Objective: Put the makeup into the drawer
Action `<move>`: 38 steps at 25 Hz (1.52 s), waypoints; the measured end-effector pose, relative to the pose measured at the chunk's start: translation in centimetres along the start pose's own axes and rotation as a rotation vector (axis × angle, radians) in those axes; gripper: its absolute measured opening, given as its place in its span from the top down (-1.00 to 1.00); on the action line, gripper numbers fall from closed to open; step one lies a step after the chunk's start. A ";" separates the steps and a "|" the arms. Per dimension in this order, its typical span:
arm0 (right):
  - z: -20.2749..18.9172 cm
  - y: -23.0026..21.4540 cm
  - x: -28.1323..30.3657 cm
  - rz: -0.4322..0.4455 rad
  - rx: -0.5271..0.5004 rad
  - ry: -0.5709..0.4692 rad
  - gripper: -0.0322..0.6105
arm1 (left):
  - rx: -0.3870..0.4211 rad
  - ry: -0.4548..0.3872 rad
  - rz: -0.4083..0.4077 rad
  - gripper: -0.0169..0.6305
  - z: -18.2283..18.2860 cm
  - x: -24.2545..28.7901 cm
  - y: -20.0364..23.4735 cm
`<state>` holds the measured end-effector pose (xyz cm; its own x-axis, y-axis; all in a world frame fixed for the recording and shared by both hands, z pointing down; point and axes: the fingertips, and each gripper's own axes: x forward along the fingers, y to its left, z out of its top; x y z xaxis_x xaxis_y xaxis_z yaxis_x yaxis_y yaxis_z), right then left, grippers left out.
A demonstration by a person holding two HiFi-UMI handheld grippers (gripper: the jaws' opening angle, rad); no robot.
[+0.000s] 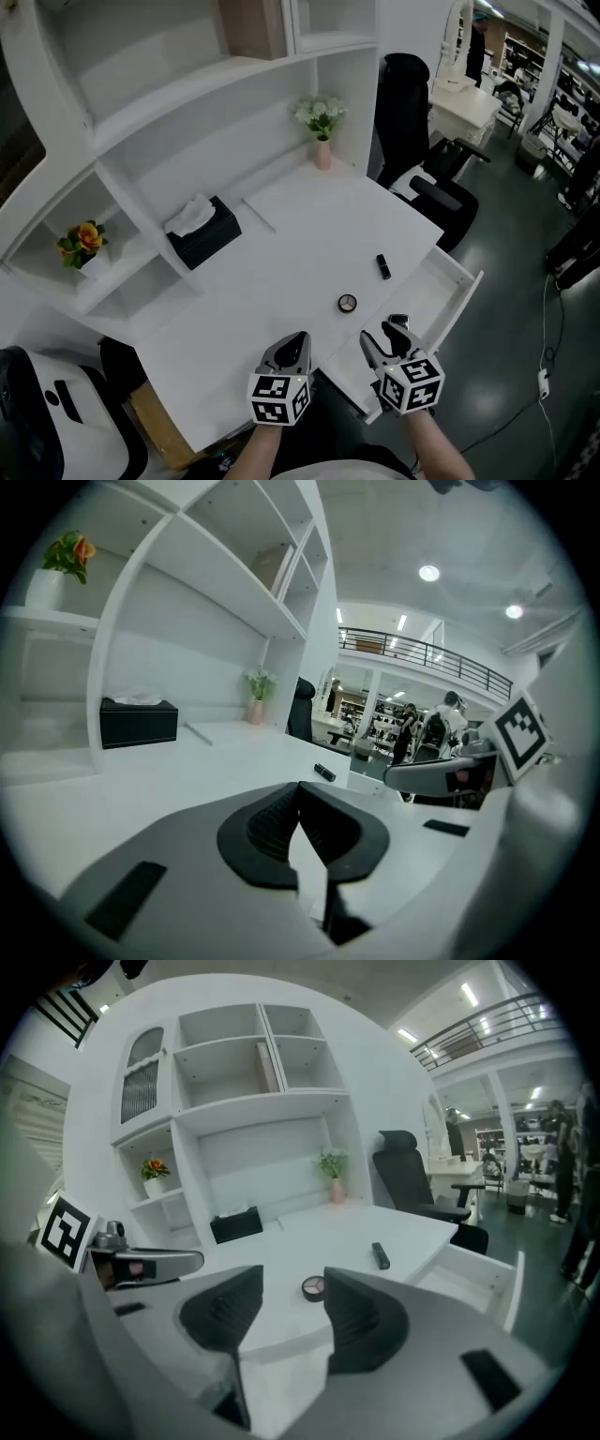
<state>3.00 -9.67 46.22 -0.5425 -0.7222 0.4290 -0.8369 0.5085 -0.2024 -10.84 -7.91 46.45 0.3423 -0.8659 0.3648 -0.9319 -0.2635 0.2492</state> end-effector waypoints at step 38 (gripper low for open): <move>-5.5 -3.1 14.7 -0.027 -0.095 0.323 0.14 | -0.064 0.100 0.023 0.94 -1.0 6.7 6.1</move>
<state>-1.99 -19.31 58.01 -0.4565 -0.5579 0.6931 -0.8322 0.5433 -0.1108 -14.10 -14.87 51.34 0.3337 -0.8239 0.4580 -0.9314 -0.2133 0.2949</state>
